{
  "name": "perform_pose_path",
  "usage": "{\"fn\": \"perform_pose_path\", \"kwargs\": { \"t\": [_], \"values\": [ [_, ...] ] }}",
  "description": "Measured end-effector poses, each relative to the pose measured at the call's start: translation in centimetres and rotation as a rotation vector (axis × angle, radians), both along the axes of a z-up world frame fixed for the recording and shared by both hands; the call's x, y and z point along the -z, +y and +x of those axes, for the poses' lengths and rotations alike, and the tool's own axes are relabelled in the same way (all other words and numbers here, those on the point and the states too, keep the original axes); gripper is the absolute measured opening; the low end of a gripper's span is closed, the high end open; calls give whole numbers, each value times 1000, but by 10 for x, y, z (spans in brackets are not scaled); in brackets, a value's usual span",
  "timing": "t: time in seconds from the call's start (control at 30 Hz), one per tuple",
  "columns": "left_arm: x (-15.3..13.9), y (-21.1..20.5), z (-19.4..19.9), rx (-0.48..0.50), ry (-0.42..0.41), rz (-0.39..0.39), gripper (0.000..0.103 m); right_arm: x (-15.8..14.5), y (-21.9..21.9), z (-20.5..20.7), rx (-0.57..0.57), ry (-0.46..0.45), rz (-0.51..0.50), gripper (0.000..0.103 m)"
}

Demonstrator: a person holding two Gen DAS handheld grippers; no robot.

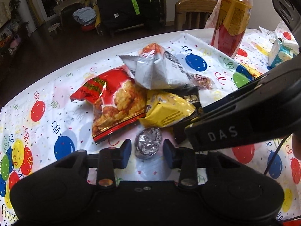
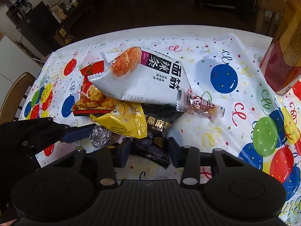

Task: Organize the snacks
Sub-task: 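Grasp the foil-wrapped candy with left gripper while right grasps the black sesame candy, then carry the foil candy and black sesame candy over the white box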

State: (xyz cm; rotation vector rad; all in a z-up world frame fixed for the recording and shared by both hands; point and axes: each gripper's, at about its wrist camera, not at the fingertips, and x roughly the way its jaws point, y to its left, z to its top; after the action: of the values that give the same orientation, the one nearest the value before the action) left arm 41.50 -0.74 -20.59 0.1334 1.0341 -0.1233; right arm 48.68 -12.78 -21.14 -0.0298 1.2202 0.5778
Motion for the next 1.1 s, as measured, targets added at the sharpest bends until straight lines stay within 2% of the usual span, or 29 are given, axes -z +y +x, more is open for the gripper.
{"fn": "perform_pose_path", "kwargs": {
  "t": [0.1,0.63,0.87,1.1],
  "values": [
    [-1,-1,0,-4,7,7,26,-1,-5,-1,13,3,5,36],
    [-21,4,-35,-23,64,-66,26,-15,-51,-41,27,61,-24,33],
    [-46,4,-57,-42,53,-75,26,-38,-74,-67,24,57,-7,33],
    [-77,6,-82,-65,42,-89,26,-76,-92,-98,24,15,10,33]
  ]
}}
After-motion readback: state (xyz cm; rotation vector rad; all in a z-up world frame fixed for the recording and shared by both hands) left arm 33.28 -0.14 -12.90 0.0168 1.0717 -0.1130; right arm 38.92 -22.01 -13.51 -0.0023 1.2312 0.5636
